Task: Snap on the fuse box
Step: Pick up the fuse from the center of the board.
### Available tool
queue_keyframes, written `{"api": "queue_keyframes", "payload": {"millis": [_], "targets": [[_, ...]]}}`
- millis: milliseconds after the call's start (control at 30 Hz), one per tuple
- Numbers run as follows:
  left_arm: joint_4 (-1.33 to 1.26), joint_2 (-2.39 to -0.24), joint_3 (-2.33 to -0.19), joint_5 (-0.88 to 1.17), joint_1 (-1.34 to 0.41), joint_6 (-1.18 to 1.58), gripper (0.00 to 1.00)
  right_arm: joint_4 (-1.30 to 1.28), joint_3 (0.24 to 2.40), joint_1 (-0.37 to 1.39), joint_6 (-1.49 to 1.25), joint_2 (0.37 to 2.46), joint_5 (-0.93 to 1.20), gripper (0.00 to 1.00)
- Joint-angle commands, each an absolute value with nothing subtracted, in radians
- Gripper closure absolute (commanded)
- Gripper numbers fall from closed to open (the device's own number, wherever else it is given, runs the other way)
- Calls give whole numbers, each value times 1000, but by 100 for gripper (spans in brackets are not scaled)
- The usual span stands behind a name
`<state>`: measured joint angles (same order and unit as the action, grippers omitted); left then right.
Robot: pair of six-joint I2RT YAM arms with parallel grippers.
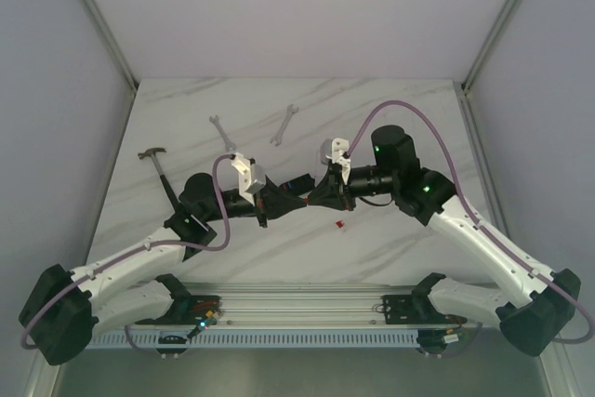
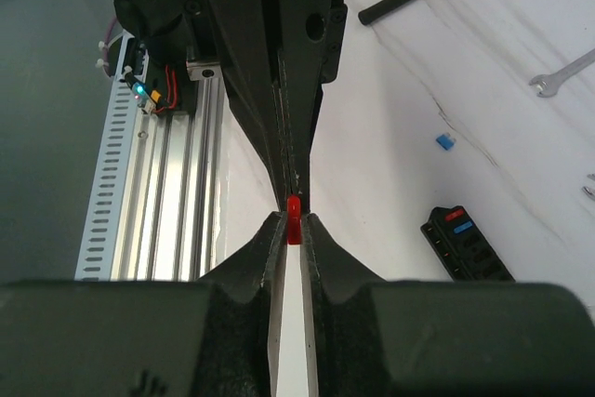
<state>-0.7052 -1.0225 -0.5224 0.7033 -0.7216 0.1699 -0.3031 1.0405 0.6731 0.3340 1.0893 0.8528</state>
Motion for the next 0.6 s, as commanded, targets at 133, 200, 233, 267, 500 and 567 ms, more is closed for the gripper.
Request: {"api": "queue_keyframes", "payload": {"millis": [133,200,233,267,500,567], "targets": [[-723,-1038,-560,730,-731,142,100,-310,1081,669,333,1111,894,88],[-724,-1041,-561,731,-732,143,100,-313,1083,669,333,1114,894,91],[-725,-1042,-561,731,-732,142,100,-314,1083,669,332,1116,893,93],[-726,-1043,-561,729,-732,142,100,-314,1083,669,331,1118,891,95],[-713,-1046,-552,670,-733,132,83,-316,1080,663,310,1126,805,100],[-690,-1049,-549,623,-732,122,72,-315,1076,659,286,1124,740,100]]}}
